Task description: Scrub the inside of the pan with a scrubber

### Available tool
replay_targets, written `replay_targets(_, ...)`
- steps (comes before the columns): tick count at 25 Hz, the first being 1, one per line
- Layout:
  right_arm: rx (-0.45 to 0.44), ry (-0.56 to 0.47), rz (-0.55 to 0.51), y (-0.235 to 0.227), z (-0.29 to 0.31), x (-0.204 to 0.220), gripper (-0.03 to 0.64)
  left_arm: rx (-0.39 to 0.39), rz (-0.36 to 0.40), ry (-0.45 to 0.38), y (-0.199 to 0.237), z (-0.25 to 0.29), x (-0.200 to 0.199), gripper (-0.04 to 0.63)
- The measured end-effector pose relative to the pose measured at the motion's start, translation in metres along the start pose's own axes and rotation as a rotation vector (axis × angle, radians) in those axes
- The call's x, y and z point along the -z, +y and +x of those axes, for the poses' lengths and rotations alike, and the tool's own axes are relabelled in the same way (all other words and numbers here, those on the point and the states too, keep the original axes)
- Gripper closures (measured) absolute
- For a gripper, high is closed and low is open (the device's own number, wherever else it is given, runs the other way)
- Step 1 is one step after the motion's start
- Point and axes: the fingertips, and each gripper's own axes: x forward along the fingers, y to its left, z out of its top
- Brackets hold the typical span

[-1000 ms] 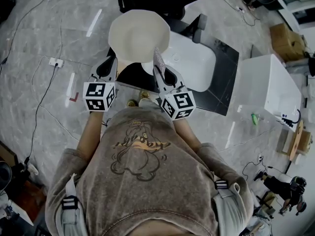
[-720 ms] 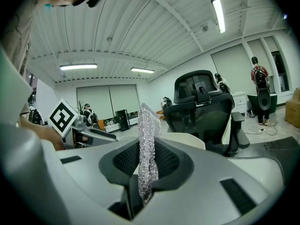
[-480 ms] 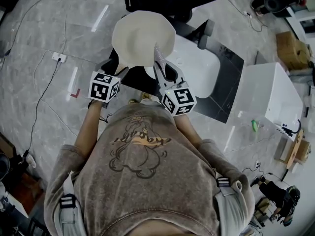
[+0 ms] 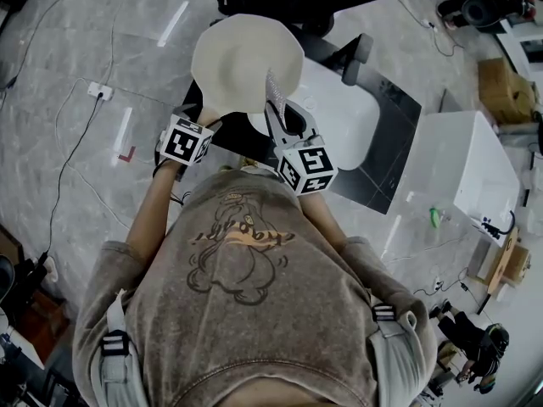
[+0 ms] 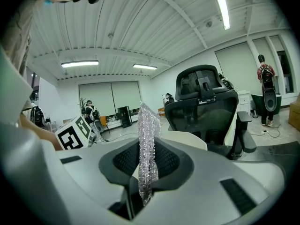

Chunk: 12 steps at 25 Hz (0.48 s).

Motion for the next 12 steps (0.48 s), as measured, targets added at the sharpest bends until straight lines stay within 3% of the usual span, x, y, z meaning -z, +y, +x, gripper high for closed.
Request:
replay_targets(5,0.003,0.023,-0.002,-0.004,0.004,0.005,0.538,-0.002,-0.018,0.053,0.002,0.008,0.012,0.304)
replay_targets(8,-0.004,0.045,-0.019,-0.006,0.008,0.008,0.538,0.008,-0.036,0.055,0.000,0.008,0.012,0.351)
replay_targets(12,-0.072,0.100,-0.090,-0.001,0.022,0.015,0.537,0.018,-0.049,0.059,-0.002,0.008,0.013,0.356)
